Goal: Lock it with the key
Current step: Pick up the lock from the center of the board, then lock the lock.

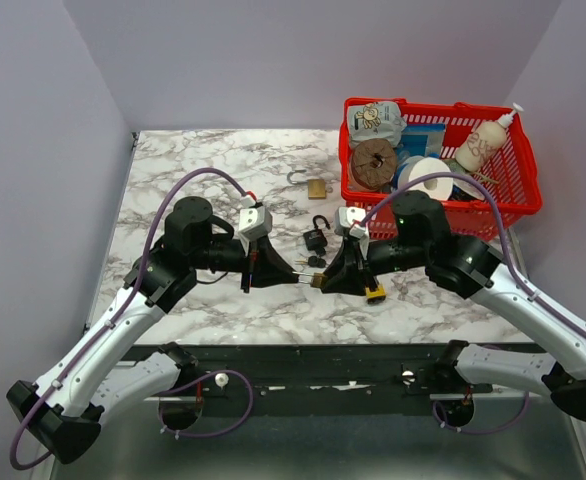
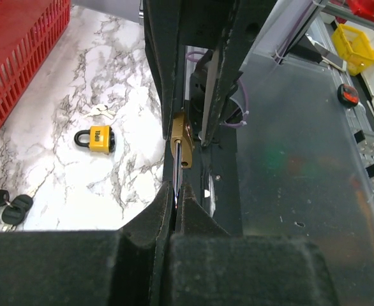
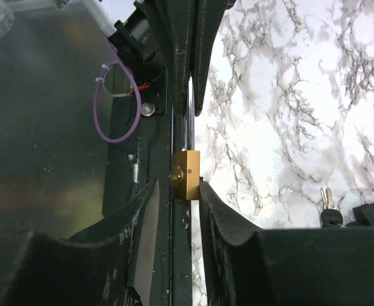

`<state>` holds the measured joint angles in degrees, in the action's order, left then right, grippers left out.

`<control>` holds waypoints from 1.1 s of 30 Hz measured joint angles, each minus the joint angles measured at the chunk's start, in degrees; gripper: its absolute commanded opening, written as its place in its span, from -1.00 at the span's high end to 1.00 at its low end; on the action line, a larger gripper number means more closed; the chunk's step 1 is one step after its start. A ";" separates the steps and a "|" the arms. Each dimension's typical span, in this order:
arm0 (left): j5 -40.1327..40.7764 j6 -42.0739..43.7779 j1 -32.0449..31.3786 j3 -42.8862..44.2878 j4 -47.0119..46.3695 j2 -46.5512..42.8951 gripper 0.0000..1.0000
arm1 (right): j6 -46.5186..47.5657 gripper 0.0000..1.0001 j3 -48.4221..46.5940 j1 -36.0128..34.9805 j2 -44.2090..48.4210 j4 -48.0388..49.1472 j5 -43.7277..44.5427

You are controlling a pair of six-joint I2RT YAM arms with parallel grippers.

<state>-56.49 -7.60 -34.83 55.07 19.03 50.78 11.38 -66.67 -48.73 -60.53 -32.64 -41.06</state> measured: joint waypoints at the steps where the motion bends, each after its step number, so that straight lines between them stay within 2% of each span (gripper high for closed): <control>1: 0.09 -0.52 0.00 0.02 -0.17 0.00 1.00 | 0.04 0.37 -0.04 0.07 -0.17 0.00 0.00; 6: 0.28 -2.03 -0.07 0.00 -0.57 -0.09 1.00 | 0.07 0.78 -0.13 0.20 -0.70 0.24 -0.17; 10: 0.37 -3.30 -0.09 -0.02 -1.09 -0.11 1.00 | -0.46 0.97 -0.13 0.37 -0.76 0.57 -0.20; 33: 2.84 -7.87 -4.02 -3.26 -7.17 -1.40 1.00 | -6.69 0.99 -0.52 1.16 -3.06 0.35 -6.56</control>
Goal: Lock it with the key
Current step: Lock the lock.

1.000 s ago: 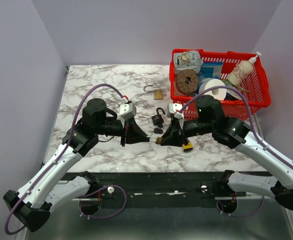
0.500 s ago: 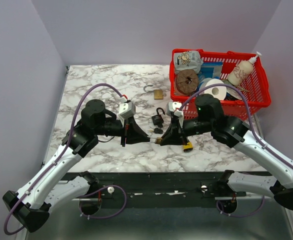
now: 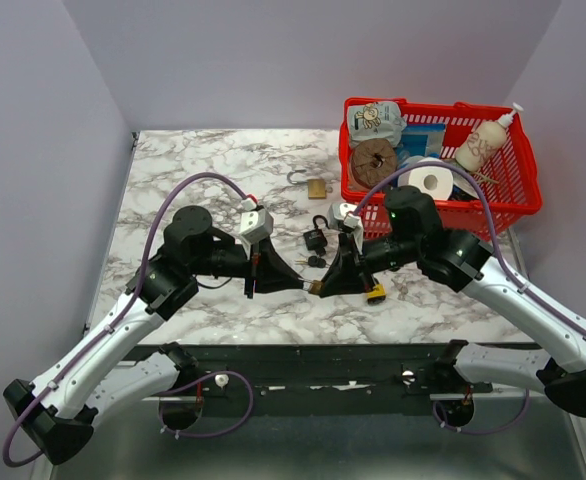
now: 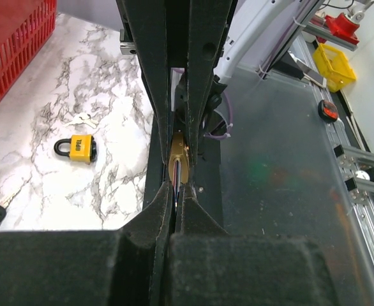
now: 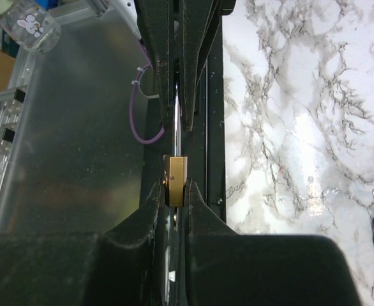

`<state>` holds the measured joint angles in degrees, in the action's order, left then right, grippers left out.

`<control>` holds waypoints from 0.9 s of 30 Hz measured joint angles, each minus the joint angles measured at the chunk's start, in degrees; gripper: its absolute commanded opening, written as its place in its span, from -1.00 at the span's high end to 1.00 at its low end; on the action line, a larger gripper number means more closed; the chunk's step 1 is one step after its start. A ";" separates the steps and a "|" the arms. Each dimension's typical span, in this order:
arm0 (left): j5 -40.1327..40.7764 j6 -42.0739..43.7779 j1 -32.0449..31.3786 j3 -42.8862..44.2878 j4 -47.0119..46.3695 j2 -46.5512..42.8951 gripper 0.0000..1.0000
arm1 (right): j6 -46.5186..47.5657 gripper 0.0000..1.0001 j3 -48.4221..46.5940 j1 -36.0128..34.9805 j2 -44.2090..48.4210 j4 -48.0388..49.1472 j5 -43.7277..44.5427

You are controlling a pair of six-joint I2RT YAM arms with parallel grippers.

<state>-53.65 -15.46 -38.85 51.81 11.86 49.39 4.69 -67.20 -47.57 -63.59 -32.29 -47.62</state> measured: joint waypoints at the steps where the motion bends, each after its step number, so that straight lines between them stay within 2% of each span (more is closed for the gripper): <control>1: 0.17 -0.46 -0.15 -0.20 -0.31 -0.13 1.00 | -0.33 0.99 0.00 0.02 0.00 0.00 -0.07; 7: 0.28 -4.92 -0.26 -2.73 -4.83 -0.39 1.00 | -1.88 0.98 -0.07 0.04 -0.52 -0.85 -0.04; 8: 0.28 -5.40 -0.26 -3.06 -5.25 -0.39 1.00 | -1.90 0.75 -0.13 0.04 -0.72 -1.14 -0.04; 11: 0.42 -5.11 -0.09 -3.32 -4.92 -0.35 1.00 | -1.88 0.33 -0.15 0.07 -1.14 -1.77 0.09; 13: 0.57 -4.11 0.55 -3.26 -4.42 -0.37 1.00 | -2.51 0.23 -0.13 0.76 -1.11 -1.55 0.35; 17: 0.48 -2.67 3.61 -3.13 -3.15 0.13 1.00 | -3.17 0.20 0.57 3.85 -0.33 1.95 0.46; 21: -0.37 -1.18 7.82 -3.26 -1.57 -0.57 1.00 | -1.16 0.19 0.83 6.71 1.36 0.63 0.59; 27: -2.47 0.94 8.26 -3.26 0.00 -1.40 1.00 | 3.02 0.19 0.83 6.71 1.86 -3.54 0.39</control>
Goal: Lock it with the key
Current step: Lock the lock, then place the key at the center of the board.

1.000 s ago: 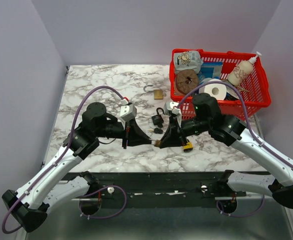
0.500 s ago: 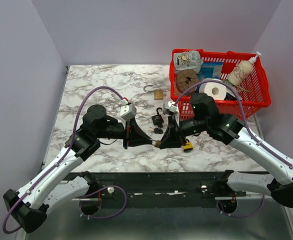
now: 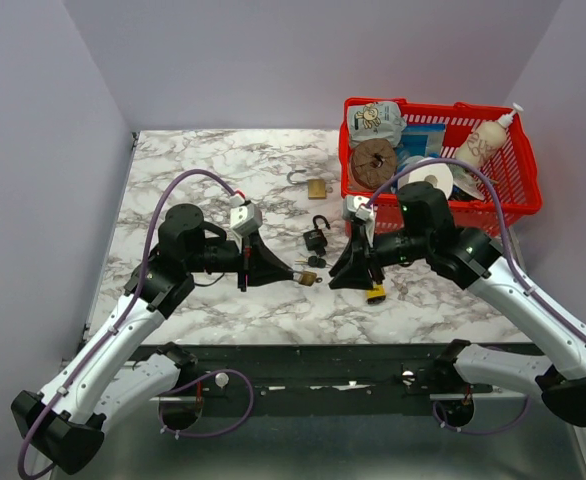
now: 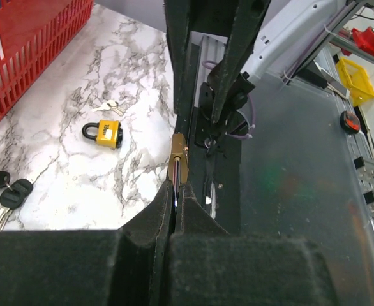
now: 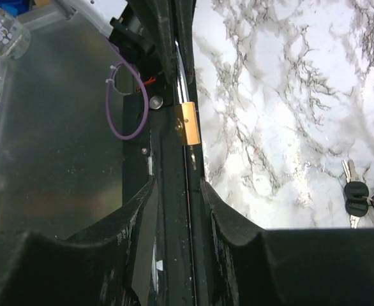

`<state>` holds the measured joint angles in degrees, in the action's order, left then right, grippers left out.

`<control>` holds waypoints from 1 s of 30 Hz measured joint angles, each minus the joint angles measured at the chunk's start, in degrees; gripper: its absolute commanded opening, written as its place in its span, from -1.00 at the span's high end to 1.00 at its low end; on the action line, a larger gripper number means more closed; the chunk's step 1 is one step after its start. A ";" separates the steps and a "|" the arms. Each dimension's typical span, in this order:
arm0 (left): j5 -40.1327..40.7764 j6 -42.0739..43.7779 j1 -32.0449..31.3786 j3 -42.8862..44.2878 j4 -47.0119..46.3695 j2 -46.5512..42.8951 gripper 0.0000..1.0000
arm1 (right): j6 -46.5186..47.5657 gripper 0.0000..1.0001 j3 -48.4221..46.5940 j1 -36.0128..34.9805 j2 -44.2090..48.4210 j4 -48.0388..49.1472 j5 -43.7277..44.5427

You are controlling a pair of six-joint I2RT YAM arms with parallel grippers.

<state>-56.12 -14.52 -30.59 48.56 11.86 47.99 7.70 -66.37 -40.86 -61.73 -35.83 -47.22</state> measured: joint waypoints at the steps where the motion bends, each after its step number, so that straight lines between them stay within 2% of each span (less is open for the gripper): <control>1: -0.33 0.13 -0.02 0.00 -0.04 -0.04 1.00 | 0.24 0.19 0.00 0.00 -0.20 -0.28 -0.04; 17: -1.81 -0.52 -0.83 -0.28 -4.28 0.17 1.00 | -1.68 0.31 -0.13 -0.28 -5.33 1.29 -5.07; 20: -1.84 -0.55 -1.05 -0.61 -4.55 0.20 1.00 | -1.75 0.44 -0.22 -0.96 -5.33 1.55 -5.92; 22: -1.84 -0.61 -1.05 -0.85 -4.59 0.24 1.00 | -1.81 0.62 -0.37 -1.49 -5.33 1.70 -6.23; 23: -1.92 -0.76 -1.14 -0.92 -4.63 0.26 1.00 | -1.77 0.84 -0.44 -1.70 -5.33 1.75 -6.23; 24: -2.23 -0.90 -1.20 -0.98 -4.79 0.28 1.00 | -1.75 0.98 -0.46 -1.86 -5.33 1.79 -6.23; 30: -2.73 -0.70 -1.20 -1.09 -4.87 0.11 1.00 | -1.57 0.99 -0.55 -2.21 -5.33 1.64 -5.97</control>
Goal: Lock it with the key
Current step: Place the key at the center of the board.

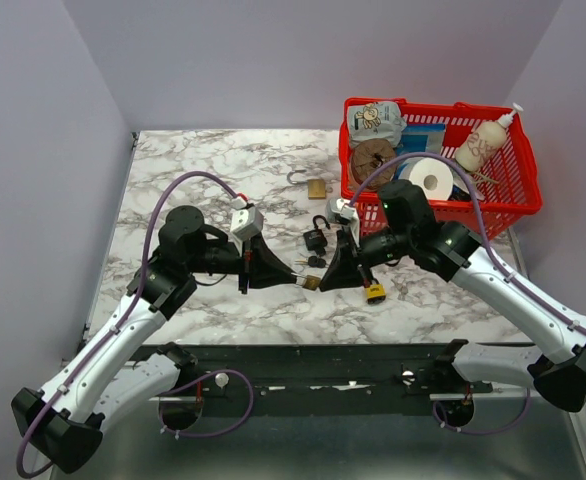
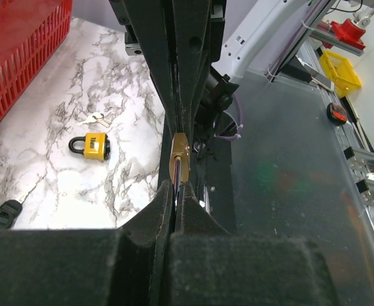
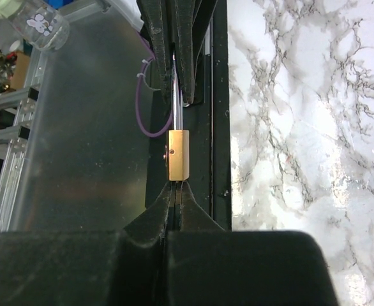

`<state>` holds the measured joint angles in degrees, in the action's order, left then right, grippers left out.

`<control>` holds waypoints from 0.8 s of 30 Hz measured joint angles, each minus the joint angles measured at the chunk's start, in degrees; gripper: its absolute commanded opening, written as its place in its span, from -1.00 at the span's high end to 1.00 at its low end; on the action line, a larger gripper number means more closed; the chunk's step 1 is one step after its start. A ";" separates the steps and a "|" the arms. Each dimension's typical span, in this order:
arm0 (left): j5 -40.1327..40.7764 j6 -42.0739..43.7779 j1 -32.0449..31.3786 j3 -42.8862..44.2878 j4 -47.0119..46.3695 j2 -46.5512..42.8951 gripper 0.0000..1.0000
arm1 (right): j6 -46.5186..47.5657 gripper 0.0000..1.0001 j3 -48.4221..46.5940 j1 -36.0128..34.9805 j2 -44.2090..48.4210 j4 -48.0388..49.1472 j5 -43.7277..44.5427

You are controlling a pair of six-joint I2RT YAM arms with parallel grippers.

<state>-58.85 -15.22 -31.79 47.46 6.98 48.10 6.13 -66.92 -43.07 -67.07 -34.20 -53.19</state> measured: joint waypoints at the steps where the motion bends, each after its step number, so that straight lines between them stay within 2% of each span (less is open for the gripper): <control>1: -0.13 0.22 0.22 -0.07 0.04 -0.07 1.00 | 0.00 0.99 0.02 -0.02 0.00 0.02 0.15; 7: -2.64 0.79 3.61 -0.07 1.16 -0.09 1.00 | -0.22 0.99 2.78 0.02 1.90 0.74 2.23; 14: -2.36 6.78 7.52 0.90 5.40 0.50 1.00 | -3.80 0.99 10.16 0.17 6.05 0.76 4.68; 19: 0.48 6.71 8.31 0.76 5.77 0.31 1.00 | -12.81 0.99 18.29 2.34 9.57 4.44 15.13; 24: 7.17 6.16 8.48 -1.18 5.40 -1.49 1.00 | -25.81 0.99 26.14 2.93 12.66 7.89 28.89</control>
<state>-51.68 -9.06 -23.31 46.28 12.38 46.61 -19.68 -40.77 -40.14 -54.41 -26.30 -24.29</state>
